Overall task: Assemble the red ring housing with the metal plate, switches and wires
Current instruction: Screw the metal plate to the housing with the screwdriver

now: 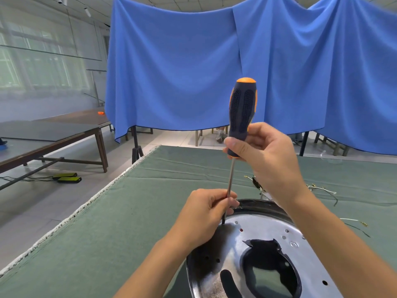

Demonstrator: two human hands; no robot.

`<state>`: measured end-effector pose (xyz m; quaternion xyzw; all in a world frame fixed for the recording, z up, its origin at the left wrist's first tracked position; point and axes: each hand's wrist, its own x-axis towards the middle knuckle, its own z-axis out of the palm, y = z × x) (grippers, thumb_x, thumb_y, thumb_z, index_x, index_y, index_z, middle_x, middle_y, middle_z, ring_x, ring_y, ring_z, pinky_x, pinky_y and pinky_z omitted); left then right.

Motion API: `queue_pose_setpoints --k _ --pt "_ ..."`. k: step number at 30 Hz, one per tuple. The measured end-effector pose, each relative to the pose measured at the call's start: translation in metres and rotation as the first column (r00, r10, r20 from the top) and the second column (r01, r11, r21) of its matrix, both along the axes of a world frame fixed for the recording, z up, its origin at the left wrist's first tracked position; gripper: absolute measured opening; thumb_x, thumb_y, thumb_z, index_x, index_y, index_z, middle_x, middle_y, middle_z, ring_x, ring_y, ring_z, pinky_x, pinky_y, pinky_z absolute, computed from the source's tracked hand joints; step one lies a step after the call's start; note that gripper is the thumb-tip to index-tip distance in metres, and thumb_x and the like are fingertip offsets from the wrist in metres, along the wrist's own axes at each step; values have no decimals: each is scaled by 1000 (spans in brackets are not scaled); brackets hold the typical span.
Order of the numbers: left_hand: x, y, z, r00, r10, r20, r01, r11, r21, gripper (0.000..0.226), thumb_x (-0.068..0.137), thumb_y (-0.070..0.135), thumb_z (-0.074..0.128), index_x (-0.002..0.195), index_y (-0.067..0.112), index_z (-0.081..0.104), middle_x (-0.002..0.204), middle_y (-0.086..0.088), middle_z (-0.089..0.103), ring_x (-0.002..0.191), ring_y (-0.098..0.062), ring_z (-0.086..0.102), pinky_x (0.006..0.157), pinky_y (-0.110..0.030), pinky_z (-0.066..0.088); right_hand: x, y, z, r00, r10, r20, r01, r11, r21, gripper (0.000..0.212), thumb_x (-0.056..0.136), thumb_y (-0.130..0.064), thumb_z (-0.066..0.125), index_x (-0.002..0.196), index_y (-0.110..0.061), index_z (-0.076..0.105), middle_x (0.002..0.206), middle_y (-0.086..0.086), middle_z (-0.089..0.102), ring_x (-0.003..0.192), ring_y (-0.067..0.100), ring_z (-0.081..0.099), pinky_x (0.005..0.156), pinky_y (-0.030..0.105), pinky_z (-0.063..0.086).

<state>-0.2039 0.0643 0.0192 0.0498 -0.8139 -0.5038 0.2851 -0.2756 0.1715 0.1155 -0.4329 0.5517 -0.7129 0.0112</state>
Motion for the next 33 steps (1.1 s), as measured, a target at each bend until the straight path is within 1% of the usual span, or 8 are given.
queue_pose_setpoints --k 4,7,10,13,17,23,29,33 --pt "0 1 1 999 13 30 -11 999 -50 15 91 10 57 95 8 71 87 -3 75 81 -18 71 82 -40 55 0 -2 -2 993 -115 -1 115 993 16 28 70 -21 79 84 -16 55 79 2 65 73 17 61 74 37 54" --pt "2 2 2 999 28 38 -25 998 -64 16 93 9 55 97 9 71 87 -1 75 80 -10 71 82 -37 56 1 2 -4 998 0 -57 2 999 34 16 83 -22 70 95 -14 64 85 0 69 80 13 65 76 28 54" --pt "2 1 3 998 37 46 -34 997 -63 16 93 10 55 96 9 71 85 0 75 79 -14 70 81 -39 55 0 6 -3 996 76 -47 -75 997 32 12 88 -8 62 98 -12 66 91 9 73 83 16 69 78 24 56" --pt "2 1 2 997 40 65 -36 997 -63 14 92 12 58 92 9 72 82 0 75 80 -18 70 82 -42 54 0 2 -1 998 -56 -39 57 998 18 19 75 -10 76 87 -15 62 78 0 72 71 16 68 71 29 57" --pt "1 1 2 997 37 73 -32 997 -75 14 91 13 60 93 8 73 81 1 75 79 -14 70 81 -37 55 1 -2 -3 982 -186 -31 188 980 72 29 70 -22 82 82 -18 55 78 2 67 71 19 61 73 39 54" --pt "1 -1 3 997 10 76 -8 1000 -26 16 93 10 57 99 7 71 84 -3 75 75 -5 69 77 -21 55 1 7 -3 994 107 11 -107 993 43 17 89 0 59 104 -5 66 90 6 73 81 13 69 79 24 56" --pt "2 1 3 996 13 87 -10 1000 -29 16 91 10 58 100 9 72 84 -1 75 78 -4 70 79 -20 55 2 1 -4 985 -170 -6 170 984 57 26 71 -16 81 83 -16 58 81 5 70 77 26 67 71 36 57" --pt "2 1 4 995 10 97 -8 1000 -21 16 91 10 59 100 10 72 83 -1 75 79 -6 70 82 -26 55 2 4 -5 999 33 -17 -32 997 70 13 87 -12 65 98 -19 63 97 6 71 92 21 68 83 31 56"
